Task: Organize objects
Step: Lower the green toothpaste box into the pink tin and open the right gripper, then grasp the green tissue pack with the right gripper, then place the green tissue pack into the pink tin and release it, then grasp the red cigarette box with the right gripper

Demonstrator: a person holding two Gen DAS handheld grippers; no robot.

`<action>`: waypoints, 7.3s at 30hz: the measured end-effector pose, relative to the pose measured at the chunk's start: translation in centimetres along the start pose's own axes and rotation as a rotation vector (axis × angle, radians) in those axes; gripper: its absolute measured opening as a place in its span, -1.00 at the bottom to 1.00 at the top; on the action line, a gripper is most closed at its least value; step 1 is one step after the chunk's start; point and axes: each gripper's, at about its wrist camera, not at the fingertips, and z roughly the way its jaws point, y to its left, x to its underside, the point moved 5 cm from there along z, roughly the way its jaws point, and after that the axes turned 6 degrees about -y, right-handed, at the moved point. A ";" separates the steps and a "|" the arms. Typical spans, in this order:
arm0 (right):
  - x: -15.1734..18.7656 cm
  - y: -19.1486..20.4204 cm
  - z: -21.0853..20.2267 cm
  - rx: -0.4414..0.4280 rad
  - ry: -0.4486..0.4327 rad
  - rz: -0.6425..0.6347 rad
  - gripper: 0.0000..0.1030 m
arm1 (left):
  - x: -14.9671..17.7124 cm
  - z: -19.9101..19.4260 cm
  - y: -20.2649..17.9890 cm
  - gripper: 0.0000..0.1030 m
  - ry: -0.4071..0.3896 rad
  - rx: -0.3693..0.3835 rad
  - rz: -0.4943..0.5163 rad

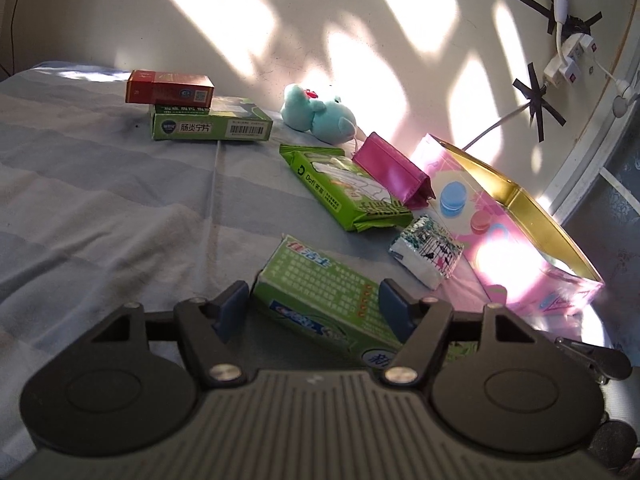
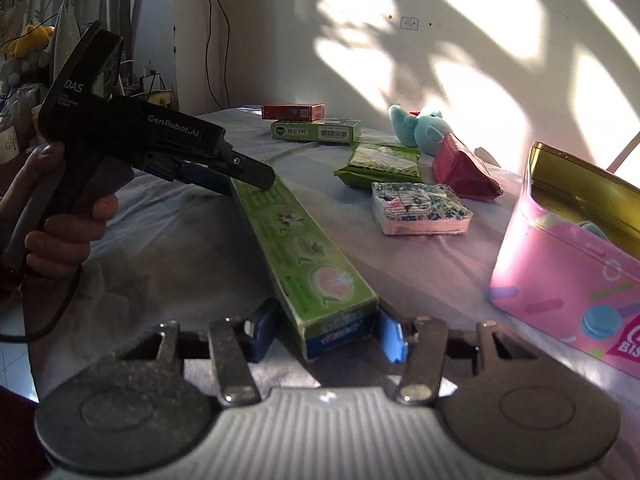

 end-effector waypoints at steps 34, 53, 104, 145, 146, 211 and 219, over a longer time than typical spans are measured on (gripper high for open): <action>-2.6 -23.2 -4.6 0.653 -0.077 -0.001 -0.12 | -6.0 17.6 -26.6 0.27 0.097 0.278 0.311; -4.9 -15.4 -8.5 0.488 -0.269 0.204 -0.07 | -4.3 5.8 -17.0 0.31 -0.030 0.019 0.391; -1.7 0.3 1.3 -0.126 -0.014 0.076 0.87 | -2.5 1.2 3.2 0.38 -0.045 0.073 0.048; -2.2 -20.5 -3.7 0.166 -0.018 0.453 0.08 | -4.4 12.9 -23.5 0.16 0.191 0.319 0.389; -2.1 -21.5 -3.5 0.161 0.010 0.470 0.08 | -4.3 13.6 -23.9 0.16 0.208 0.312 0.392; -21.2 3.9 22.0 0.061 -0.061 0.209 0.86 | -7.0 -3.5 16.1 0.22 -0.262 -0.526 -0.273; -21.5 7.5 32.4 0.314 0.063 0.083 1.00 | -6.8 -5.1 17.5 0.22 -0.315 -0.477 -0.411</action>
